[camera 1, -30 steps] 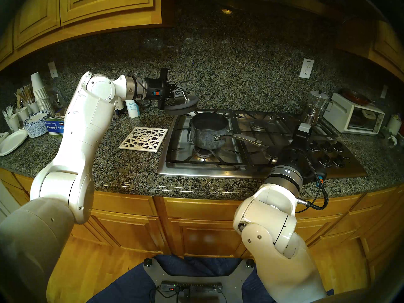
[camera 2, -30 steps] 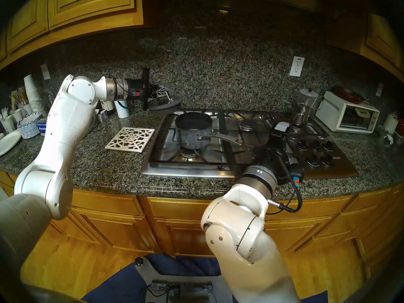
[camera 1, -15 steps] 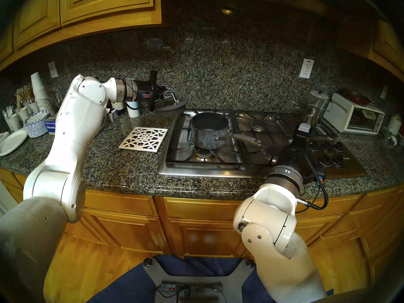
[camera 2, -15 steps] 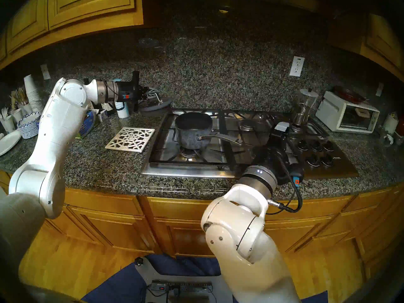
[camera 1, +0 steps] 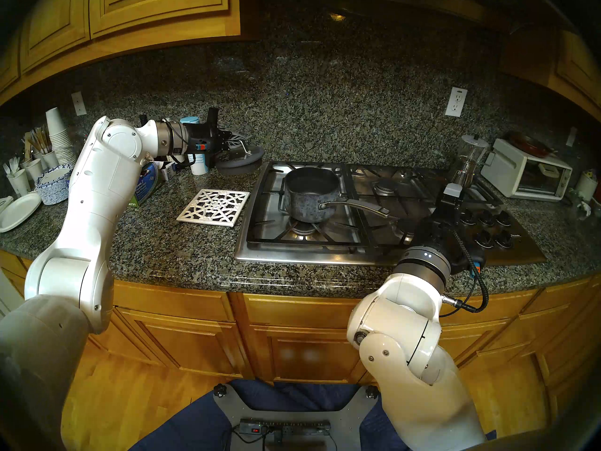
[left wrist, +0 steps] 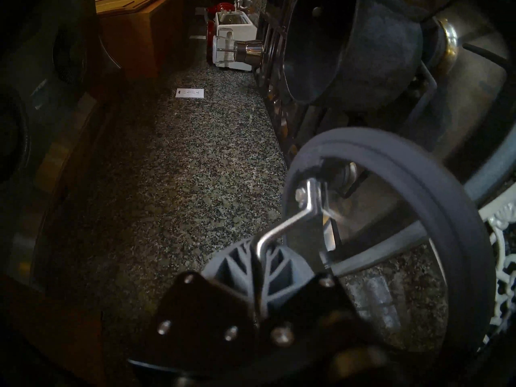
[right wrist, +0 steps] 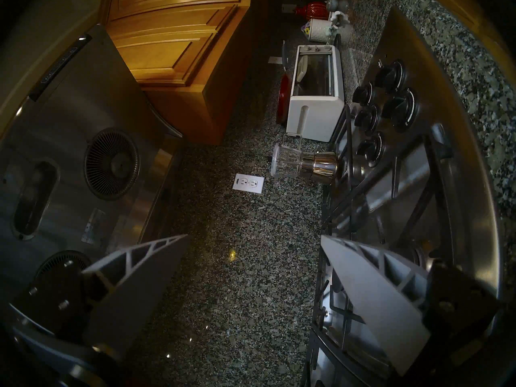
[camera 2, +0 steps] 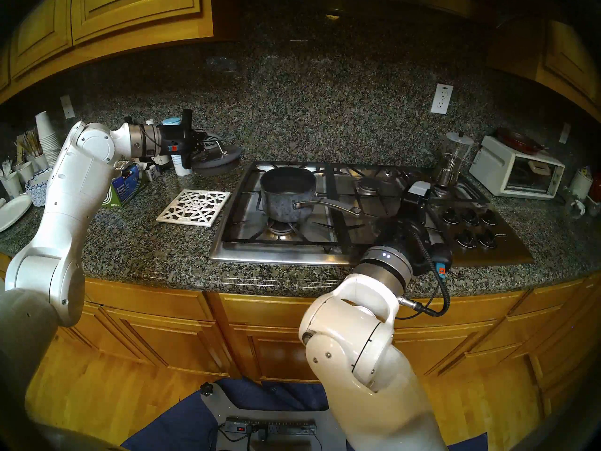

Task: Pick up the pot, put it on the stove, take off the pot lid

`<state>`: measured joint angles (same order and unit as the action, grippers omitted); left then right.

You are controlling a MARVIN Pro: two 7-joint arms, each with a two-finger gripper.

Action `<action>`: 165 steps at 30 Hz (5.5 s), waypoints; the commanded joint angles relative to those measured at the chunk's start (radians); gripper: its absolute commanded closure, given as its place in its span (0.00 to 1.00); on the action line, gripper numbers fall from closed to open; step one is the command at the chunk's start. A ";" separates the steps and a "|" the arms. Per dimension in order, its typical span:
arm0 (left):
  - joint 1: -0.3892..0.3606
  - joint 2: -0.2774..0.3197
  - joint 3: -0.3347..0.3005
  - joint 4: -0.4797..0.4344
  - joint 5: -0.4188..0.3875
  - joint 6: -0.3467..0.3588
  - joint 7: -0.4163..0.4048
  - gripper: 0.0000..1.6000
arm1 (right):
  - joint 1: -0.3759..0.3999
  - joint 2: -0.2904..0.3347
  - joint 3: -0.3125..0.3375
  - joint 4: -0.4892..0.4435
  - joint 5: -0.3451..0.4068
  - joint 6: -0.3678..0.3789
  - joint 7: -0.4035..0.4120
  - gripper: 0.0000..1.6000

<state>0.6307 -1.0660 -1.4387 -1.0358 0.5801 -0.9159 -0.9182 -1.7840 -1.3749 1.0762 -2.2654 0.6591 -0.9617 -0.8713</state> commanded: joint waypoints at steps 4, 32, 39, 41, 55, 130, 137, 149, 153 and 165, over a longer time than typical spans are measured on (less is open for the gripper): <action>-0.002 0.055 -0.026 -0.066 -0.033 -0.014 -0.003 1.00 | 0.014 -0.001 0.000 -0.025 -0.020 0.002 -0.077 0.00; 0.069 0.092 -0.017 -0.033 -0.005 -0.031 0.048 1.00 | 0.015 0.000 -0.002 -0.025 -0.028 0.002 -0.085 0.00; 0.081 0.093 -0.015 0.000 0.014 -0.044 0.069 1.00 | 0.016 0.001 -0.003 -0.026 -0.031 0.002 -0.090 0.00; 0.085 0.092 -0.016 0.015 0.022 -0.044 0.078 1.00 | 0.016 0.001 -0.003 -0.026 -0.031 0.002 -0.090 0.00; 0.119 0.071 -0.047 0.070 0.030 -0.044 0.162 1.00 | 0.015 -0.001 -0.001 -0.024 -0.025 0.002 -0.079 0.00; 0.157 0.228 0.006 -0.056 0.048 -0.044 0.326 0.00 | 0.013 -0.001 0.002 -0.023 -0.016 0.002 -0.066 0.00; 0.159 0.243 0.006 -0.059 0.042 -0.044 0.325 0.00 | 0.013 -0.001 0.002 -0.023 -0.016 0.002 -0.066 0.00; 0.153 0.265 0.010 -0.063 0.026 -0.044 0.326 0.00 | 0.013 -0.001 0.001 -0.024 -0.018 0.002 -0.070 0.00; 0.145 0.267 0.009 -0.068 0.020 -0.044 0.325 0.00 | 0.013 -0.001 0.001 -0.023 -0.017 0.002 -0.068 0.00; 0.107 0.269 0.007 -0.070 0.006 -0.044 0.317 0.00 | 0.013 -0.001 0.002 -0.023 -0.015 0.002 -0.065 0.00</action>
<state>0.8096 -0.8059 -1.4130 -1.0849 0.6103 -0.9615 -0.6115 -1.7841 -1.3751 1.0762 -2.2653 0.6561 -0.9617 -0.8713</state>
